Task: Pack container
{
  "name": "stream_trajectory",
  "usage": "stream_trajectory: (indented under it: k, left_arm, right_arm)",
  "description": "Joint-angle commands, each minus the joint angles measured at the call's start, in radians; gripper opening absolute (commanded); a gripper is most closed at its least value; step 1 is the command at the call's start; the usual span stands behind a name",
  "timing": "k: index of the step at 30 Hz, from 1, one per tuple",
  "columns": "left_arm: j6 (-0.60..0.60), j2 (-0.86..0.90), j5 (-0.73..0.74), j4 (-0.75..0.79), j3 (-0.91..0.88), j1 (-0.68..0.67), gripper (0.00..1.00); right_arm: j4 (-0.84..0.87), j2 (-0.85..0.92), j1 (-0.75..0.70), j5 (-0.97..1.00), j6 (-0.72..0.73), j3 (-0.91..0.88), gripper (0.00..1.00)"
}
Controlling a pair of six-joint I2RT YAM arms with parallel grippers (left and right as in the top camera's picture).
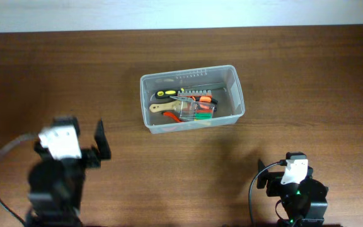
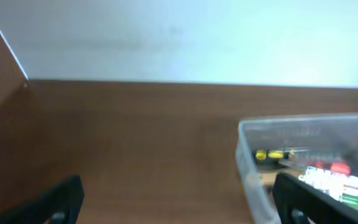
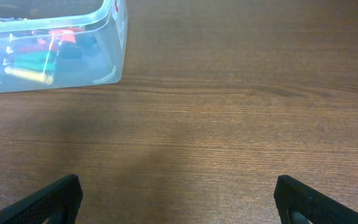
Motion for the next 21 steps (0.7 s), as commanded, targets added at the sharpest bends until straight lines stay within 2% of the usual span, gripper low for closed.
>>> stream_trajectory:
  k: [1, 8, 21]
  left_arm:
    - [-0.002, -0.138, -0.014, 0.052, -0.164, -0.004, 0.99]
    - [-0.002, -0.349, -0.015, 0.092, -0.411, -0.004, 0.99]
    - [-0.002, -0.515, -0.014, 0.091, -0.568, -0.004, 0.99]
  right_arm:
    - [0.003, -0.011, -0.008, -0.008, 0.009, -0.005, 0.99]
    - [0.003, -0.011, -0.008, -0.008, 0.009, -0.005, 0.99]
    - [0.003, -0.011, -0.008, -0.008, 0.009, -0.005, 0.99]
